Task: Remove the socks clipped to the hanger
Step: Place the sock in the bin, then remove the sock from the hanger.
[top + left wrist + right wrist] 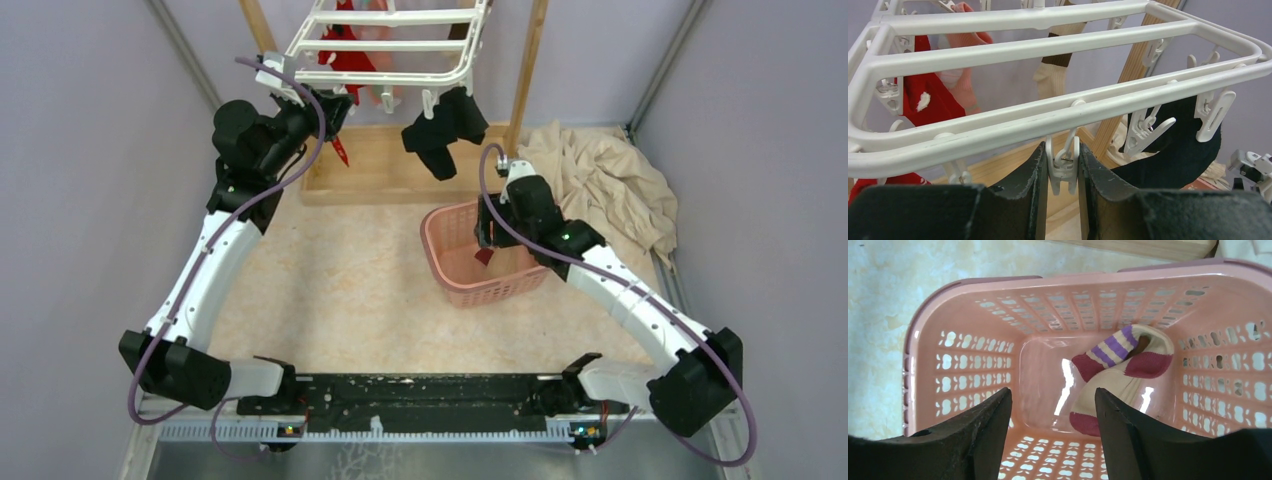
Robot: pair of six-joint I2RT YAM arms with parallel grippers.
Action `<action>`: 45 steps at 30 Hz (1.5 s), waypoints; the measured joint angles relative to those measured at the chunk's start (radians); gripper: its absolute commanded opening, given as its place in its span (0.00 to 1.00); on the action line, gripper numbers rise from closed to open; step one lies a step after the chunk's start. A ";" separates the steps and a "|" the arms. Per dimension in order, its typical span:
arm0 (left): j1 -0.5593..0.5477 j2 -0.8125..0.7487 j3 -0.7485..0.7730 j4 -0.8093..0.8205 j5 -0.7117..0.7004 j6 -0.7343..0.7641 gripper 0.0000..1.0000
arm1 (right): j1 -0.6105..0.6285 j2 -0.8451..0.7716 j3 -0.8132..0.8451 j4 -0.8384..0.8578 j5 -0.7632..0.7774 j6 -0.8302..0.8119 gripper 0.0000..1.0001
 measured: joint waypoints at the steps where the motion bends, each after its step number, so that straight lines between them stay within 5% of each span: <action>1: 0.000 0.000 0.000 0.000 -0.001 0.000 0.11 | 0.000 -0.003 0.009 -0.001 0.000 0.000 0.64; 13: 0.000 0.000 0.002 -0.004 -0.007 0.014 0.15 | -0.001 -0.095 0.090 -0.006 -0.055 -0.024 0.74; 18: 0.000 0.000 0.008 -0.011 -0.015 0.015 0.27 | -0.001 -0.106 0.103 0.004 -0.102 -0.027 0.74; 23: 0.000 -0.003 0.008 -0.028 -0.022 0.018 0.55 | -0.001 -0.106 0.103 0.020 -0.168 -0.026 0.72; 28: 0.000 -0.024 0.008 -0.063 -0.027 0.018 0.66 | -0.001 -0.106 0.103 0.059 -0.229 -0.026 0.70; 45: 0.000 -0.135 -0.067 -0.115 -0.016 -0.016 0.69 | -0.001 -0.101 0.103 0.187 -0.326 -0.010 0.65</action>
